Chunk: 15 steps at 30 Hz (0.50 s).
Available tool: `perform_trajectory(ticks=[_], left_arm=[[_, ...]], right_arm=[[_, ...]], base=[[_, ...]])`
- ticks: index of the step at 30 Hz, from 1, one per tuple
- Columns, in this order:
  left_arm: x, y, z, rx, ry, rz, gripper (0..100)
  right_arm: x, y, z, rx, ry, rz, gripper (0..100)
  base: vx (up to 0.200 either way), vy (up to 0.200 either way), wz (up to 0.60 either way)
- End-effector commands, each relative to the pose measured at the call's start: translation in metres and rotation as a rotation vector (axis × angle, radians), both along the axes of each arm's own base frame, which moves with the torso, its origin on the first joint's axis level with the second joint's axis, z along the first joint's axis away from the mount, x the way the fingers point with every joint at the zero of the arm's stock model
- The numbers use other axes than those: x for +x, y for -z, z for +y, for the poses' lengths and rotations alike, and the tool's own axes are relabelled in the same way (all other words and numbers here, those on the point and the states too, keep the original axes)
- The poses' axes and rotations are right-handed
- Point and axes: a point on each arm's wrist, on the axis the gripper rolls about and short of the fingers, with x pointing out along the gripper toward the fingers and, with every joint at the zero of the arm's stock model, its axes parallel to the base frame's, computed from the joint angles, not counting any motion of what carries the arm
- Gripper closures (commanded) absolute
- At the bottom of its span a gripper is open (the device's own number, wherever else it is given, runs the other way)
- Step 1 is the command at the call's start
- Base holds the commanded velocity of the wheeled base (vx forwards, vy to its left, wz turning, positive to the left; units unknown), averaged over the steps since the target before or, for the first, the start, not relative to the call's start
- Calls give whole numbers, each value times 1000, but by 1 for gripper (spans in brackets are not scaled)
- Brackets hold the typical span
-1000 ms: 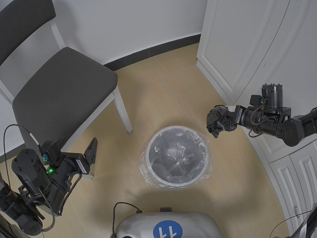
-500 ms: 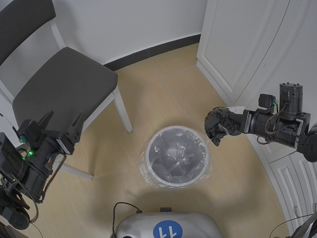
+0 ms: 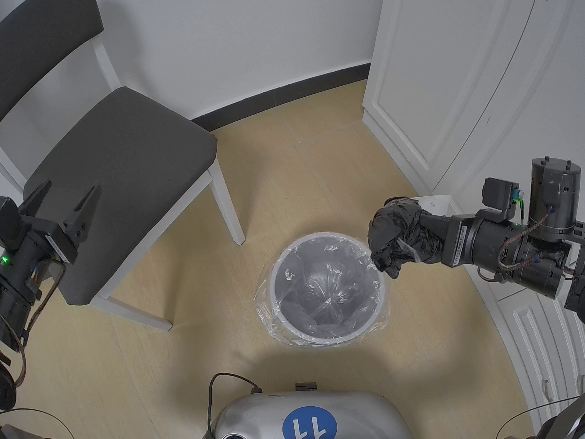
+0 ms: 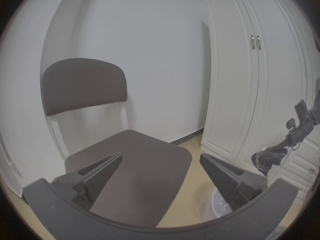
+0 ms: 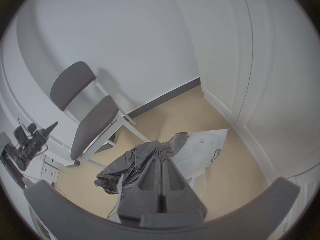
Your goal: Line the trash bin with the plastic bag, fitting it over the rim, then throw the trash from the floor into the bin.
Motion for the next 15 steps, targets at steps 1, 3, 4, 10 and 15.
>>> perform_trajectory(ticks=[1, 3, 4, 10, 15], left_arm=[[-9, -11, 11, -1, -41, -53, 0], [-9, -11, 12, -1, -41, -53, 0], [-8, -9, 11, 0, -40, -47, 0], [-8, -8, 11, 3, -34, -40, 0], [-9, -9, 12, 1, -37, -49, 0]], right_arm=[[-10, 4, 9, -26, -47, -2, 100], [-10, 4, 9, -28, -42, -1, 100], [-10, 4, 8, -32, -32, -2, 100], [-10, 4, 9, -31, -26, -4, 100], [-13, 6, 14, -34, -49, 0, 100]], base=[[0, 0, 0], [0, 0, 0], [0, 0, 0], [0, 0, 0], [0, 0, 0]])
